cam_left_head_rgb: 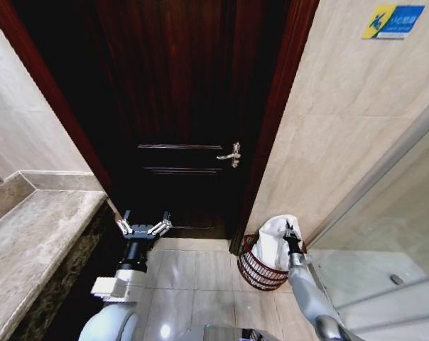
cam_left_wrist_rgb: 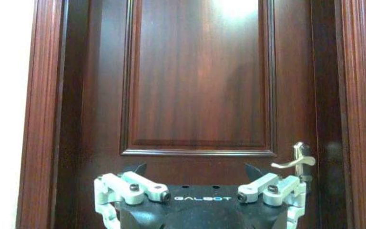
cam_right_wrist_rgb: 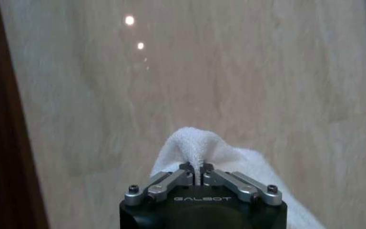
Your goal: Discard the used towel into the hamper.
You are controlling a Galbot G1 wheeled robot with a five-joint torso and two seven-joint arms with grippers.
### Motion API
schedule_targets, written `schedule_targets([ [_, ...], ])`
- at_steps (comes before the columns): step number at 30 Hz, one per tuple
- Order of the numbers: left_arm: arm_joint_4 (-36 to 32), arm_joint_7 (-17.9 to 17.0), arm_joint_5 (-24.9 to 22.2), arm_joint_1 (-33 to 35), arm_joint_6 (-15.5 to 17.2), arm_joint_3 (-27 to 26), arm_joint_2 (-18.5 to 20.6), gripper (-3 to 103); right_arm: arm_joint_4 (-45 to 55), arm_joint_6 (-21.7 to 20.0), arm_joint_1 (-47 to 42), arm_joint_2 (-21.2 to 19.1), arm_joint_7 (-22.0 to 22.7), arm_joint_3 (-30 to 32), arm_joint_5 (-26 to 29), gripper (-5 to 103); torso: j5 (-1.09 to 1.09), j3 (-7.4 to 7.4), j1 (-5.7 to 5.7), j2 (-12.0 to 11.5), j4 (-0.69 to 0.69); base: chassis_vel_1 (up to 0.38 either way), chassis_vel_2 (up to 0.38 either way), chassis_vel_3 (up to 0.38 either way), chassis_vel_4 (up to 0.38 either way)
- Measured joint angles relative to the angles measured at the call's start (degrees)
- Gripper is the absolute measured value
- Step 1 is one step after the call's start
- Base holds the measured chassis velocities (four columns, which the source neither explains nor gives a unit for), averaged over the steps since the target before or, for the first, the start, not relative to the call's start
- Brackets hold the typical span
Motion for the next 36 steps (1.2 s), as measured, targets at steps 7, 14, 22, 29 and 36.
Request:
schedule_targets([
  [7, 0.0, 0.0, 0.0, 0.0, 0.0, 0.0, 0.0, 100, -1.0, -2.0, -2.1, 0.9, 0.6, 0.8, -6.1, 4, 0.03, 0.00, 0.00, 0.0, -0.01, 0.000, 0.000, 0.000, 0.000],
  [14, 0.0, 0.0, 0.0, 0.0, 0.0, 0.0, 0.0, 100, -0.2, -5.7, -5.1, 0.0, 0.4, 1.1, -9.7, 4, -0.01, -0.01, -0.01, 0.0, -0.01, -0.007, 0.006, 0.008, -0.005],
  [22, 0.0, 0.0, 0.0, 0.0, 0.0, 0.0, 0.0, 100, 4.2, -8.2, -8.8, -0.4, -2.9, 1.4, -11.7, 4, 0.03, 0.01, 0.04, 0.0, 0.00, -0.083, 0.078, 0.084, -0.092],
  [29, 0.0, 0.0, 0.0, 0.0, 0.0, 0.0, 0.0, 100, 23.8, -11.2, -20.9, -1.4, -0.6, 1.4, -9.8, 30, -0.01, 0.00, -0.01, 0.0, 0.00, -0.034, 0.047, 0.056, -0.046],
  [36, 0.0, 0.0, 0.0, 0.0, 0.0, 0.0, 0.0, 100, 50.8, -17.0, -35.1, -3.6, 6.4, 3.8, -6.9, 63, -0.01, -0.02, -0.04, 0.0, -0.03, 0.013, -0.022, -0.025, 0.005],
])
